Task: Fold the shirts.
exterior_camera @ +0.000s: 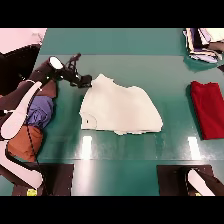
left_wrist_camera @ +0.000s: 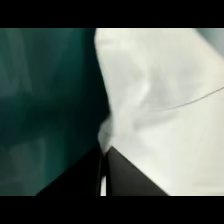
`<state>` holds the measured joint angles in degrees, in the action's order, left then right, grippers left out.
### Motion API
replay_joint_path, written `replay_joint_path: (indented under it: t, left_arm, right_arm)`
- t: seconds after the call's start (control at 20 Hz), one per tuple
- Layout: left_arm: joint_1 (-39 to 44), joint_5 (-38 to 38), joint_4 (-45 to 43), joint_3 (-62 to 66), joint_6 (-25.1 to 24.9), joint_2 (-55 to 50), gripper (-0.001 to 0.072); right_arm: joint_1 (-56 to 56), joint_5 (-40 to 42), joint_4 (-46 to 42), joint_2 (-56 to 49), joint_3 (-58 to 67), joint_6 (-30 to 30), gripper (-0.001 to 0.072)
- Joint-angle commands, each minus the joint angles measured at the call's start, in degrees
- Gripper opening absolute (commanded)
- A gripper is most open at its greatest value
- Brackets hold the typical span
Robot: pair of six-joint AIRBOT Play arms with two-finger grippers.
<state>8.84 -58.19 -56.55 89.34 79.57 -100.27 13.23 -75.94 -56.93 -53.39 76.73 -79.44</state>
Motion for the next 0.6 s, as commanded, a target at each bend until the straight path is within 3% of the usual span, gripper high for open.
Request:
replay_joint_path:
  t: [0.0,0.1,0.15,0.2,0.25,0.4,0.55]
  left_arm:
    - [-0.2,-2.58,-3.48,7.17,-0.11,1.49,0.0022]
    - [-0.2,-4.55,-3.65,11.21,-0.13,1.53,0.0022]
    - [-0.2,-4.9,-3.65,12.48,-0.11,1.53,0.0022]
    - [-0.17,-5.11,-3.63,13.18,-0.11,1.53,0.0022]
    - [-0.2,-5.14,-3.63,13.22,-0.11,1.53,0.0022]
    - [-0.17,-5.88,-3.69,13.2,-0.11,1.51,0.0023]
    - [-0.17,-6.1,-3.72,13.2,-0.11,1.53,0.0023]
  right_arm:
    - [-0.22,-5.73,-0.13,-2.73,-1.49,-0.02,0.0016]
    - [-2.1,-4.33,-0.22,-4.61,-7.89,0.0,0.0018]
    - [-3.48,-2.6,0.04,-5.75,-11.8,0.0,0.0076]
    - [-5.79,-0.39,0.5,-7.56,-15.96,0.0,0.0373]
    - [-8.41,1.64,0.5,-9.84,-19.19,0.0,0.0539]
    - [-18.38,8.52,0.48,-19.65,-23.15,1.25,0.0537]
    - [-26.53,14.88,0.5,-29.88,-17.75,1.75,0.0535]
